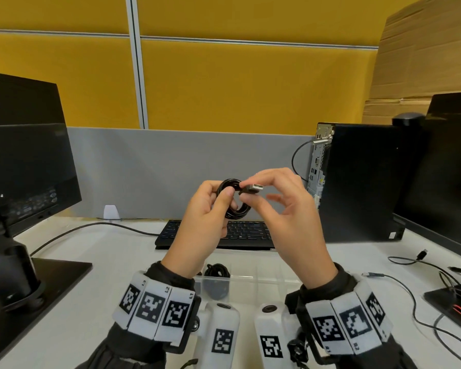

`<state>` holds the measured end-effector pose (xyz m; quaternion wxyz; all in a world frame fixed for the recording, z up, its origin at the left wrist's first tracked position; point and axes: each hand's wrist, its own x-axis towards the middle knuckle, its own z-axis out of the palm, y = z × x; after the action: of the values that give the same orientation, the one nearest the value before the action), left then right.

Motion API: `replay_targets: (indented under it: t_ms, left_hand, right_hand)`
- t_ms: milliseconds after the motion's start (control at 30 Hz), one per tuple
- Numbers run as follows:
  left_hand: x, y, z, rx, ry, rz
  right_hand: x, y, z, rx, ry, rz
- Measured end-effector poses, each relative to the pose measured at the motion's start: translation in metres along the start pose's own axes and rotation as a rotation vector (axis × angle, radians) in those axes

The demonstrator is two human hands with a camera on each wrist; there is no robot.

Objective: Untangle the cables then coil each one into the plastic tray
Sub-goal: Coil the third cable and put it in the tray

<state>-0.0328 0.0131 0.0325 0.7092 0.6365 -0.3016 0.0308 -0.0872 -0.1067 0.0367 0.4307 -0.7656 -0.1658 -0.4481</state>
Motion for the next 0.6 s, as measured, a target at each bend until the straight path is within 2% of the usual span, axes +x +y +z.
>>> replay_targets:
  t_ms: [100,167,267,367,467,600]
  left_hand:
    - [0.002,0.001,-0.005,0.032,0.033,0.037]
    - [0.004,0.001,-0.009,0.083,0.075,0.091]
    - [0.006,-0.004,-0.012,0.154,0.151,0.175]
    - [0.006,-0.009,-0.010,0.193,0.177,0.220]
    - [0.005,-0.009,-0.006,0.209,0.170,0.243]
    - [0.003,-0.007,-0.003,0.199,0.116,0.245]
  right_hand:
    - [0.001,-0.004,-0.003,-0.049,0.019,-0.143]
    - [0.001,-0.005,-0.004,-0.063,0.008,-0.182]
    - [-0.001,-0.002,-0.005,-0.055,-0.108,-0.082]
    - [-0.003,0.002,-0.004,-0.181,-0.283,0.045]
    - [-0.007,0.001,0.001,-0.333,-0.389,0.051]
    - [-0.007,-0.005,0.003,-0.438,-0.429,0.042]
